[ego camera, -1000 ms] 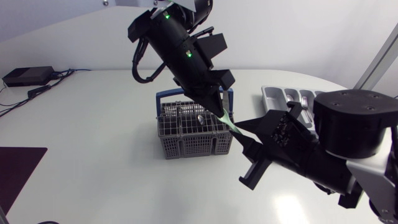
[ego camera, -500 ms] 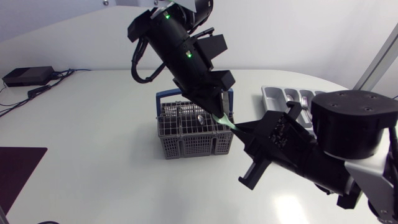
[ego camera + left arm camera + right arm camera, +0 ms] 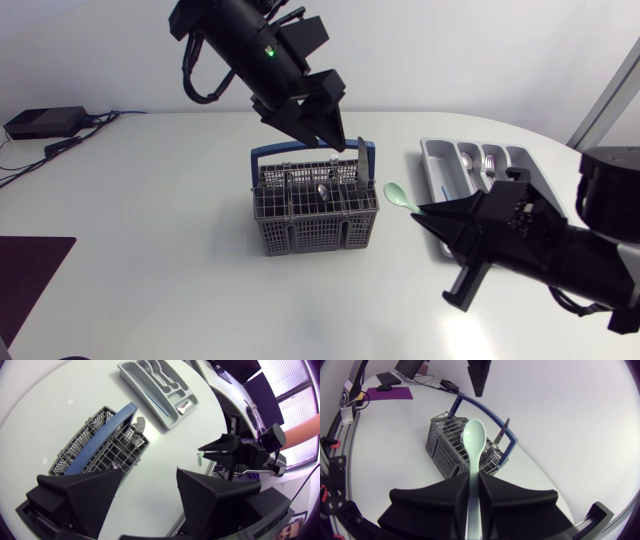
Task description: Unload the cutlery basket into the drawer organizer.
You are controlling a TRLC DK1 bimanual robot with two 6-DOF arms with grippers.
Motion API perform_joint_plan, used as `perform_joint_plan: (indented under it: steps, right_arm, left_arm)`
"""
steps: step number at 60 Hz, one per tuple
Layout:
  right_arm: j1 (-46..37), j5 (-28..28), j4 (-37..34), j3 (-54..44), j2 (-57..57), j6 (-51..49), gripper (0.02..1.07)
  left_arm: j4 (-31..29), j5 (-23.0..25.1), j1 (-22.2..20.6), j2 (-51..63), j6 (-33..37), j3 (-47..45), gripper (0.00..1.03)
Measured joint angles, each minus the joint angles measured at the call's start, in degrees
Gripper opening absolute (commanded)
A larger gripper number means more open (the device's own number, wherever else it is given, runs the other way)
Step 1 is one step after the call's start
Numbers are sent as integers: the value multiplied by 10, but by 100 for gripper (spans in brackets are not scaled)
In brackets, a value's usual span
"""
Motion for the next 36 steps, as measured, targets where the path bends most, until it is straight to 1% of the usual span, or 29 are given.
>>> perform_joint_plan:
  steps: [11, 17, 27, 36]
  right_arm:
    - [-169, -142, -16, -6, -2, -74, 8]
    - [-262, -213, -25, -7, 37, -129, 8]
    - [-382, -299, -35, -2, 148, -227, 8]
    - [-454, -329, -61, 29, 254, -316, 8]
  left_arm:
    - [2, -23, 3, -2, 2, -29, 97]
    - [5, -31, 3, -3, 2, -54, 97]
    - [14, -34, 3, -11, 2, -101, 96]
    - [19, -35, 4, -20, 2, -123, 96]
